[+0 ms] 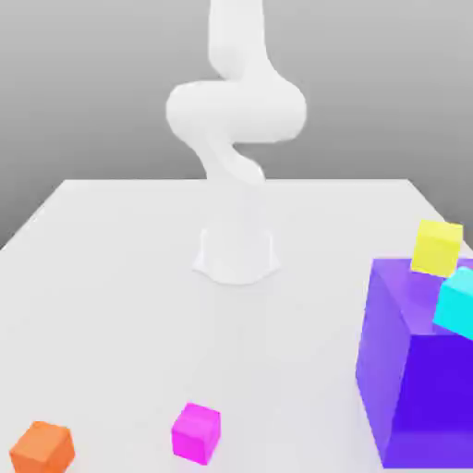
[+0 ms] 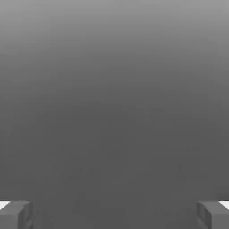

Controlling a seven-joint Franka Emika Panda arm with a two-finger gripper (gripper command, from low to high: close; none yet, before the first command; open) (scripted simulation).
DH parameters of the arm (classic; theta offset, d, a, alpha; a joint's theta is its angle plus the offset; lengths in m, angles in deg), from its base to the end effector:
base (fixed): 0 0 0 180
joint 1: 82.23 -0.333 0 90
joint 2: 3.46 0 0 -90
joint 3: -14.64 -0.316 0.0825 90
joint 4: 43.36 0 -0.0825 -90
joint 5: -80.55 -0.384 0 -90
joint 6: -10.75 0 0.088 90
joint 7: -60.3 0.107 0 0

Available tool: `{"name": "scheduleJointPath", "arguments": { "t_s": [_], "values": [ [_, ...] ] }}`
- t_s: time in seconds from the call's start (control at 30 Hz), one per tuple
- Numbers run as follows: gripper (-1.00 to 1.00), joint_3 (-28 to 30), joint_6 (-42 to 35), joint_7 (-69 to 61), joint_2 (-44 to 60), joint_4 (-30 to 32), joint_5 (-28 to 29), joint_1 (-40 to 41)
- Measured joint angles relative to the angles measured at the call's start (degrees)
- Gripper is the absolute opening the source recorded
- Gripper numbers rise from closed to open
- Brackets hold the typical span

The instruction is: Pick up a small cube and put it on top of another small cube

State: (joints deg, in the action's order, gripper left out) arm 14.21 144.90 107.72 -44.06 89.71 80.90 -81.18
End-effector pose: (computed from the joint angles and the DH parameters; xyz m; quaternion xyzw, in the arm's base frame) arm 0.3811 -0.0033 0.6711 -0.8541 0.3793 -0.3286 0.1363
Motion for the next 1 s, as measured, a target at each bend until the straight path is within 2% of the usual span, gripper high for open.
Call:
{"name": "scheduleJointPath", "arguments": {
  "t_s": [0.53,0.8,1.0],
  "values": [
    [0.00,-0.9,15.2,10.0,33.6,8.3,2.2,5.1],
    [0.00,-0.5,22.7,13.2,50.2,12.4,0.7,6.4],
    [0.00,-0.2,31.9,13.7,62.6,11.0,0.6,6.3]
  ]
}}
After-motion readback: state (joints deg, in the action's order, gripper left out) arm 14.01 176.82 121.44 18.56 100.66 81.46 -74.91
